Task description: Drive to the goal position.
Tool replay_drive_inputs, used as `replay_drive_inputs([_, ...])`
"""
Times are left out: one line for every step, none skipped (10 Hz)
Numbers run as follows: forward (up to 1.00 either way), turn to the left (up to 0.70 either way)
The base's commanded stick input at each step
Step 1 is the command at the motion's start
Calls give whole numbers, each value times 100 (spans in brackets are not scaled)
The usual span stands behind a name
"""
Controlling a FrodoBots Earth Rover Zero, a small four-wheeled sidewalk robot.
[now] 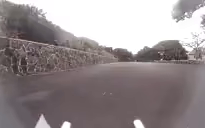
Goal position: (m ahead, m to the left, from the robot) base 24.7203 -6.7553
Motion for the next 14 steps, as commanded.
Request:
replay_drive_inputs([50,0])
replay_drive_inputs([50,-37])
replay_drive_inputs([50,-50])
replay_drive_inputs([50,-50])
replay_drive_inputs([50,-50])
replay_drive_inputs([50,-50])
replay_drive_inputs([50,-50])
replay_drive_inputs([50,-17])
replay_drive_inputs([50,0])
replay_drive_inputs([50,0])
replay_drive_inputs([50,0])
replay_drive_inputs([50,0])
replay_drive_inputs([50,0])
replay_drive_inputs([50,0])
